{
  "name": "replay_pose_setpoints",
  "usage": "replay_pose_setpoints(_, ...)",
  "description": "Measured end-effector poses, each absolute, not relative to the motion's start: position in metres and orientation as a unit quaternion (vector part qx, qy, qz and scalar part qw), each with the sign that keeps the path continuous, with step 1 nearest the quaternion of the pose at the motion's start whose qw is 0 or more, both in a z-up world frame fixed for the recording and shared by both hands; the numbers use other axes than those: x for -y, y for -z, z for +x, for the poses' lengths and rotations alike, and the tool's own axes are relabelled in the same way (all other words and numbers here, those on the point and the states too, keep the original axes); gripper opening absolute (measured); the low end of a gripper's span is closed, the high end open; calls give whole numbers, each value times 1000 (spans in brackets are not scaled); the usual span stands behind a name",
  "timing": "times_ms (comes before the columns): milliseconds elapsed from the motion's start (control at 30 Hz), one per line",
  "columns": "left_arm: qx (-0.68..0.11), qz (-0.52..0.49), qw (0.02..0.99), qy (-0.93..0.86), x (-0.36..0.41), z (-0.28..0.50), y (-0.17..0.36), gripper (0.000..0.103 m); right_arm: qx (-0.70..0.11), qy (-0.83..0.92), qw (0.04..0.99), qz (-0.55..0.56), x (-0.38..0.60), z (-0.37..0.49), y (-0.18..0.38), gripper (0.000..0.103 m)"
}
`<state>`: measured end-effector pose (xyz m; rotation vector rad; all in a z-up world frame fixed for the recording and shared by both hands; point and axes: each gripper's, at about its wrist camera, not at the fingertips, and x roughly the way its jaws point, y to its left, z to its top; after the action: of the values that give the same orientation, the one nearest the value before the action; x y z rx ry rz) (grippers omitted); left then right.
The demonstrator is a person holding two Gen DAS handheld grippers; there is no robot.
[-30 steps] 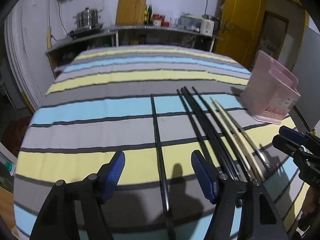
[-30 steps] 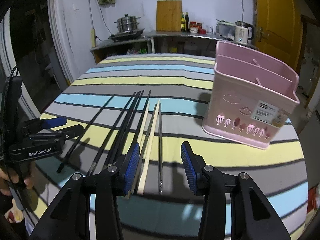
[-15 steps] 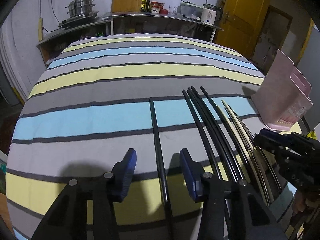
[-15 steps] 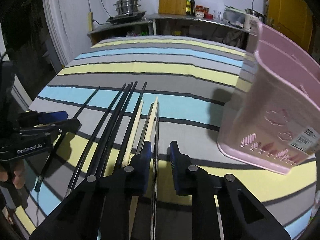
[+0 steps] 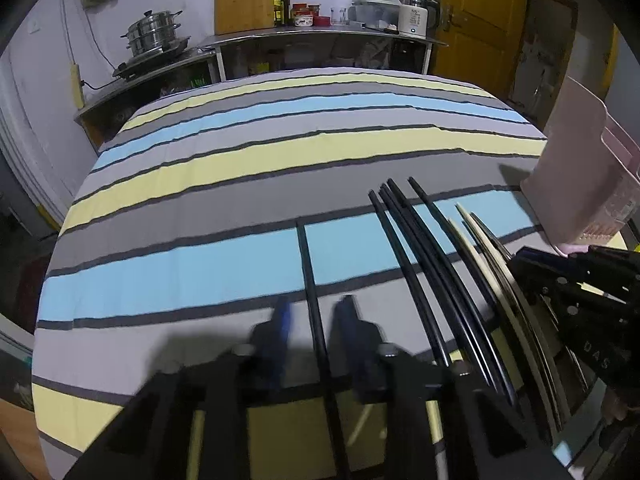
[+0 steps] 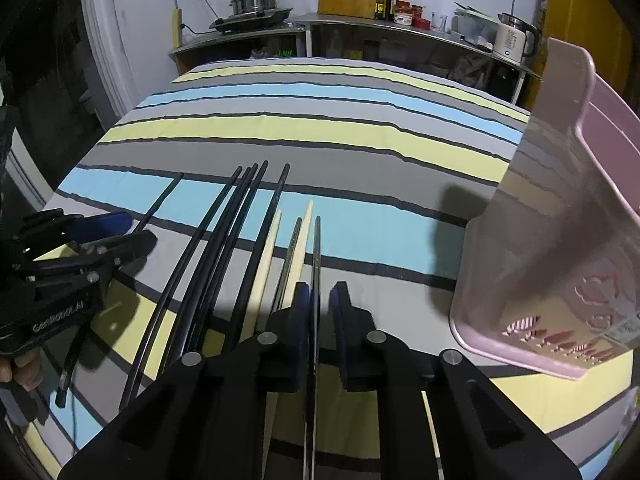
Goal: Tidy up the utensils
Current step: 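Grasp a silver chopstick with the right tool while the left tool grasps a black chopstick, then carry both held chopsticks upright over the pink basket and lower them in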
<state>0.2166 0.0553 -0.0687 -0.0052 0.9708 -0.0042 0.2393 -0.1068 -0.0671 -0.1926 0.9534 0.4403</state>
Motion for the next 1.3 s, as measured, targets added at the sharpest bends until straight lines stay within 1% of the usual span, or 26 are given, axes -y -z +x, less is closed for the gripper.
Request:
replay_pose_setpoints(67, -469, -9, 883, -2, -60, 219, 68, 6, -456, -211, 860, -90, 106, 241, 67, 6)
replay_pose_setpoints(100, -471, -17, 882, -1, -62, 221, 67, 6, -457, -211, 860, -89, 106, 241, 67, 6)
replay_pose_setpoints(333, -461, -57, 886, 6, -73, 215, 55, 5, -451, -216, 864, -64, 113, 237, 55, 6)
replay_pose_setpoints(867, -384, -65, 919, 55, -64, 160, -42, 5, -387, -235, 891, -15, 138, 202, -18, 6)
replay_pose_setpoints(1300, -346, -69, 932, 85, -54, 126, -94, 5, -343, -234, 910, 12, 162, 175, -60, 6)
